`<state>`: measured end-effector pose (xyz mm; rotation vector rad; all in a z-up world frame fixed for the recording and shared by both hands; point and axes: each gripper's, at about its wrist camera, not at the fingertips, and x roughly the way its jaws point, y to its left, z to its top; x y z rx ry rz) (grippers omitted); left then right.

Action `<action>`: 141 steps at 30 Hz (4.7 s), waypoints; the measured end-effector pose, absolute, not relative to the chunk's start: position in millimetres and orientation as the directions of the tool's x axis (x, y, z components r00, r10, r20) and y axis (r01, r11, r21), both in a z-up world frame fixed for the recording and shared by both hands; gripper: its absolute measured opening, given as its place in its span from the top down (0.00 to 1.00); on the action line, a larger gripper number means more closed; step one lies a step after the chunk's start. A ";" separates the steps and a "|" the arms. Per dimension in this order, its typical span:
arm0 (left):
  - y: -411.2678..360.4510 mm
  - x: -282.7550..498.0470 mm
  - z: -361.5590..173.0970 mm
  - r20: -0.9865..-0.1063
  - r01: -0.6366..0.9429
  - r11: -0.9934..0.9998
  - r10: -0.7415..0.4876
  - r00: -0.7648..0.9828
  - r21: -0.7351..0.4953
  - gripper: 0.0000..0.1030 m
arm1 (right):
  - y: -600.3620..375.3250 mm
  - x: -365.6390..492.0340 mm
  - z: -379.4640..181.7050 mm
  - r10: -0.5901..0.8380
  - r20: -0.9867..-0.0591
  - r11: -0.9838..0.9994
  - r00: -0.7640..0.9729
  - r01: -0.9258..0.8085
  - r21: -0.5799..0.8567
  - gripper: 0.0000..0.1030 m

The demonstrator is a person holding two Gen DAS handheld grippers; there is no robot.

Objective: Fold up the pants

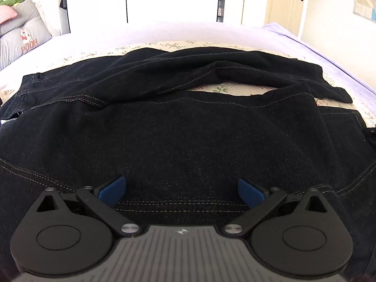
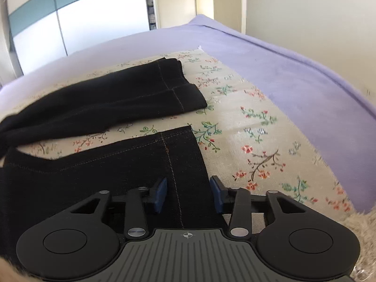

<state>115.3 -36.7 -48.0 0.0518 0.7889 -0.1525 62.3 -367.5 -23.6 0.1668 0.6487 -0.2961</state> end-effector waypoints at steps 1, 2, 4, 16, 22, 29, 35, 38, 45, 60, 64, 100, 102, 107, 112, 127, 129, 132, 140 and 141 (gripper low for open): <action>-36.9 114.8 -47.8 -0.710 0.158 0.987 -0.118 0.694 -0.009 0.00 | -365.1 60.7 -20.3 -0.263 -0.611 0.938 0.747 0.346 0.018 0.89; -35.0 112.1 -47.4 -0.710 0.160 0.987 -0.119 0.694 -0.009 0.00 | -363.8 58.2 -15.9 -0.282 -0.600 0.935 0.749 0.355 0.004 0.92; -34.0 110.3 -47.0 -0.711 0.159 0.987 -0.120 0.693 -0.011 0.00 | -359.3 55.6 -9.5 -0.342 -0.584 0.922 0.736 0.384 -0.056 0.94; -36.2 120.4 -50.6 -0.720 0.160 0.987 -0.127 0.682 -0.023 0.00 | -380.0 50.8 -15.7 -0.532 -0.587 0.818 0.611 0.549 -0.170 0.79; -39.5 123.6 -47.1 -0.726 0.172 0.985 -0.126 0.676 -0.011 0.00 | -369.6 58.2 -5.3 -0.443 -0.606 0.854 0.661 0.517 -0.059 0.34; -44.7 135.4 -45.4 -0.721 0.180 0.983 -0.109 0.685 0.023 0.00 | -373.6 73.7 5.0 -0.347 -0.605 0.854 0.716 0.508 0.111 0.29; -62.2 172.4 -31.3 -0.714 0.239 0.970 -0.133 0.687 0.050 0.00 | -381.8 100.5 9.3 -0.259 -0.579 0.882 0.773 0.433 0.184 0.27; -84.9 206.5 -15.4 -0.701 0.293 0.953 -0.158 0.696 0.076 0.00 | -393.4 114.2 8.4 -0.233 -0.549 0.896 0.803 0.397 0.200 0.27; -171.1 323.1 9.4 -0.715 0.460 0.885 -0.274 0.644 0.076 0.00 | -432.4 147.5 -25.2 -0.167 -0.492 0.830 0.854 0.391 0.397 0.25; -358.1 549.8 -37.9 -0.794 0.574 0.796 -0.470 0.386 -0.192 0.00 | -454.1 145.4 -45.1 -0.081 -0.373 0.774 0.924 0.294 0.561 0.55; -381.0 555.3 -50.1 -0.786 0.597 0.766 -0.513 0.343 -0.239 0.00 | -458.5 142.2 -47.9 -0.062 -0.369 0.745 0.927 0.289 0.601 0.65; -423.2 499.5 -10.2 -0.463 0.466 0.881 -0.379 0.801 0.085 0.49 | -439.1 131.0 -22.0 -0.176 -0.212 0.818 0.961 0.263 0.512 0.94; -433.5 499.4 -27.7 -0.457 0.459 0.882 -0.368 0.810 0.104 0.46 | -443.4 136.0 -25.4 -0.190 -0.249 0.803 0.950 0.296 0.518 0.94; -457.2 511.1 -72.6 -0.548 0.443 0.881 -0.291 0.784 0.167 0.41 | -460.4 144.8 -40.0 -0.190 -0.365 0.739 0.912 0.377 0.559 0.93; -448.3 513.7 -56.0 -0.527 0.428 0.888 -0.286 0.800 0.169 0.15 | -456.6 141.6 -36.0 -0.228 -0.377 0.743 0.898 0.411 0.528 0.85; -305.9 397.1 15.1 -0.574 0.401 0.914 -0.298 0.762 0.058 0.00 | -420.7 124.3 -11.7 -0.189 -0.354 0.853 0.916 0.331 0.403 0.23; -275.3 381.3 23.0 -0.585 0.396 0.916 -0.286 0.759 0.066 0.00 | -406.3 120.0 -2.8 -0.169 -0.368 0.884 0.914 0.306 0.355 0.20; -229.1 362.2 31.9 -0.601 0.368 0.927 -0.254 0.758 0.072 0.00 | -383.0 113.8 10.0 -0.110 -0.390 0.926 0.914 0.237 0.294 0.12; -117.1 316.8 35.6 -0.664 0.257 0.965 -0.156 0.731 0.056 0.00 | -324.6 115.1 28.7 -0.012 -0.497 0.960 0.868 0.150 0.238 0.12; -102.6 308.8 34.4 -0.672 0.244 0.968 -0.146 0.726 0.054 0.00 | -318.2 115.3 30.5 0.000 -0.508 0.958 0.861 0.146 0.246 0.12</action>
